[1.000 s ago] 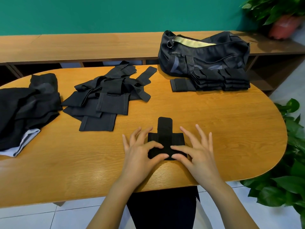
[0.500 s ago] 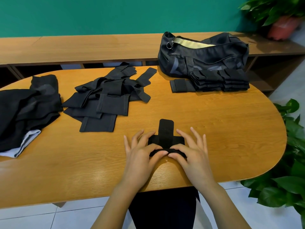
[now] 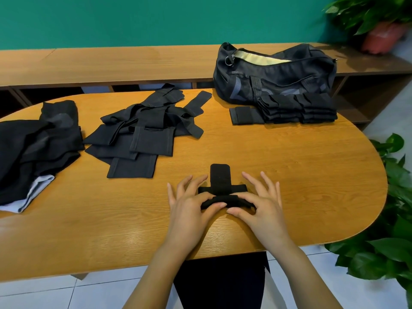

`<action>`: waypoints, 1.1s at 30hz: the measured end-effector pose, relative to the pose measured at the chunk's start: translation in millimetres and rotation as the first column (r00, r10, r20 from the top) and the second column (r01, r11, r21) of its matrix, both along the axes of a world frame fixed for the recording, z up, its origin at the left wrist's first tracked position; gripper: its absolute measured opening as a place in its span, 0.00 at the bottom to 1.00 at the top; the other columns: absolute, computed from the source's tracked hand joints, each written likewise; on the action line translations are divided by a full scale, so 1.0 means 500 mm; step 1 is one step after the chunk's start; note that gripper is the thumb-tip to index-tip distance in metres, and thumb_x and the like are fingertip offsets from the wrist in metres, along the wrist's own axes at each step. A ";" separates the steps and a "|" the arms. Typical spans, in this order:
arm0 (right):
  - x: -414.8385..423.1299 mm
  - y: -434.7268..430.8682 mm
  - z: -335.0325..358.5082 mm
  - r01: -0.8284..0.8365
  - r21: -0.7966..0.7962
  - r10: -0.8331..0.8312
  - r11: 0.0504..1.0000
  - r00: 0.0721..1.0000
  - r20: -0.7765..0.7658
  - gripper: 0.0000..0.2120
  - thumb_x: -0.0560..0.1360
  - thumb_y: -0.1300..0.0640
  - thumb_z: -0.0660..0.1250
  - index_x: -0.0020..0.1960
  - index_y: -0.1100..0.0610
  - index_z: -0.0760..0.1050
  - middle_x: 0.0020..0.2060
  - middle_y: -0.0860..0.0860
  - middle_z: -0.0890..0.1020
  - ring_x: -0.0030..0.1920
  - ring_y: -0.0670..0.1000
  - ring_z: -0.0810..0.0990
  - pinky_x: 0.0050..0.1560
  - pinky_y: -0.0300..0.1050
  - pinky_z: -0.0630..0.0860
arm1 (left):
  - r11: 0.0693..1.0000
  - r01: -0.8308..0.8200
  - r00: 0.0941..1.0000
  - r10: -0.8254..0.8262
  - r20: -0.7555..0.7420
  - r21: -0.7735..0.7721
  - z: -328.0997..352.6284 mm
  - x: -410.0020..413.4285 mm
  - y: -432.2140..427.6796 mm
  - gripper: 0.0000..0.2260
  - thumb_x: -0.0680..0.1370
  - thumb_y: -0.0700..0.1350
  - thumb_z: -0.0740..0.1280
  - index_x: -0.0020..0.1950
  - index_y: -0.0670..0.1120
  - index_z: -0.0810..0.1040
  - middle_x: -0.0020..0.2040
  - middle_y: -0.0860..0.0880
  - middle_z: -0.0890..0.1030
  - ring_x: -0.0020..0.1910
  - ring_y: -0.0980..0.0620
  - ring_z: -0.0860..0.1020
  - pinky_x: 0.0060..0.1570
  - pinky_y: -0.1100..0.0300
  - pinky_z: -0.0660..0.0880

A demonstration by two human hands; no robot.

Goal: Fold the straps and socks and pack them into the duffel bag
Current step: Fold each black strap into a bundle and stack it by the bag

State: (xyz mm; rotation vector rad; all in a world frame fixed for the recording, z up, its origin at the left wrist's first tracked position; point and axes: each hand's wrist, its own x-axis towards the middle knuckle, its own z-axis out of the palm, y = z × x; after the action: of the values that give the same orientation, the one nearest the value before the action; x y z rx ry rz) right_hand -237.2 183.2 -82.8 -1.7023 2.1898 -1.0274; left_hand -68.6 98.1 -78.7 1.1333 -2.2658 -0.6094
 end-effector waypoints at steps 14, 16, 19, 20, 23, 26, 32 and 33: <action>-0.010 -0.026 0.008 0.014 0.044 -0.013 0.999 1.000 -0.023 0.12 0.73 0.42 0.68 0.48 0.49 0.83 0.71 0.41 0.68 0.77 0.49 0.50 0.76 0.53 0.36 | 1.000 -0.010 0.999 0.009 0.049 0.010 0.006 0.007 -0.012 0.15 0.72 0.60 0.69 0.55 0.56 0.83 0.73 0.58 0.66 0.75 0.50 0.55 0.73 0.40 0.39; -0.014 -0.024 0.012 0.017 0.043 -0.018 0.999 1.000 0.022 0.17 0.69 0.36 0.64 0.49 0.45 0.83 0.71 0.38 0.66 0.77 0.47 0.49 0.76 0.54 0.37 | 0.999 -0.022 0.999 0.021 0.034 0.024 0.006 0.003 -0.014 0.15 0.73 0.62 0.66 0.53 0.56 0.84 0.72 0.58 0.67 0.75 0.51 0.56 0.73 0.40 0.40; -0.021 -0.013 0.009 0.021 0.042 -0.021 0.999 1.000 0.003 0.20 0.66 0.34 0.65 0.54 0.40 0.79 0.71 0.36 0.64 0.77 0.47 0.48 0.76 0.54 0.36 | 0.997 -0.026 1.000 0.025 0.010 0.068 0.007 -0.002 -0.018 0.23 0.71 0.67 0.59 0.53 0.56 0.84 0.72 0.59 0.68 0.74 0.53 0.56 0.74 0.42 0.41; -0.023 -0.010 0.006 0.026 0.040 -0.025 0.999 1.000 -0.016 0.20 0.66 0.36 0.66 0.56 0.40 0.79 0.72 0.38 0.64 0.77 0.48 0.49 0.76 0.55 0.37 | 0.996 -0.028 1.000 0.027 0.004 0.082 0.007 -0.003 -0.020 0.24 0.71 0.67 0.58 0.53 0.56 0.84 0.72 0.60 0.68 0.74 0.54 0.56 0.74 0.42 0.41; -0.024 -0.008 0.001 0.050 0.026 -0.048 0.998 0.996 -0.068 0.15 0.70 0.44 0.71 0.56 0.44 0.81 0.72 0.43 0.68 0.78 0.52 0.52 0.76 0.58 0.40 | 0.994 -0.034 0.999 0.034 0.002 0.106 0.009 -0.004 -0.025 0.21 0.72 0.65 0.60 0.54 0.56 0.84 0.72 0.61 0.67 0.74 0.54 0.56 0.74 0.44 0.40; -0.022 -0.016 0.002 0.067 0.001 -0.066 0.998 0.992 -0.106 0.10 0.72 0.48 0.71 0.52 0.49 0.84 0.71 0.45 0.71 0.77 0.54 0.54 0.77 0.59 0.43 | 0.991 -0.044 0.999 0.043 0.006 0.129 0.011 -0.005 -0.027 0.15 0.74 0.62 0.64 0.54 0.57 0.83 0.72 0.60 0.67 0.75 0.53 0.56 0.74 0.45 0.40; -0.027 -0.038 0.010 0.061 0.026 -0.058 0.998 0.991 -0.119 0.08 0.77 0.51 0.67 0.51 0.52 0.83 0.70 0.45 0.71 0.77 0.51 0.52 0.77 0.54 0.39 | 0.995 -0.052 0.997 0.047 0.061 0.084 0.008 0.014 -0.038 0.15 0.73 0.61 0.68 0.56 0.55 0.81 0.73 0.57 0.66 0.73 0.51 0.58 0.73 0.46 0.51; -0.030 -0.042 0.011 0.062 0.033 -0.058 0.998 0.993 -0.107 0.08 0.77 0.51 0.66 0.51 0.52 0.83 0.71 0.45 0.70 0.77 0.50 0.52 0.77 0.53 0.39 | 0.995 -0.056 0.996 0.050 0.071 0.084 0.008 0.016 -0.041 0.15 0.74 0.61 0.68 0.54 0.54 0.82 0.74 0.56 0.66 0.73 0.50 0.58 0.72 0.46 0.52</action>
State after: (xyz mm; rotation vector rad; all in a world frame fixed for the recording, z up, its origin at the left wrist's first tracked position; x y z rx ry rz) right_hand -252.0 162.4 -77.4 -1.7221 2.3231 -0.9250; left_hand -60.5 77.3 -74.9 1.2701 -2.2788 -0.6620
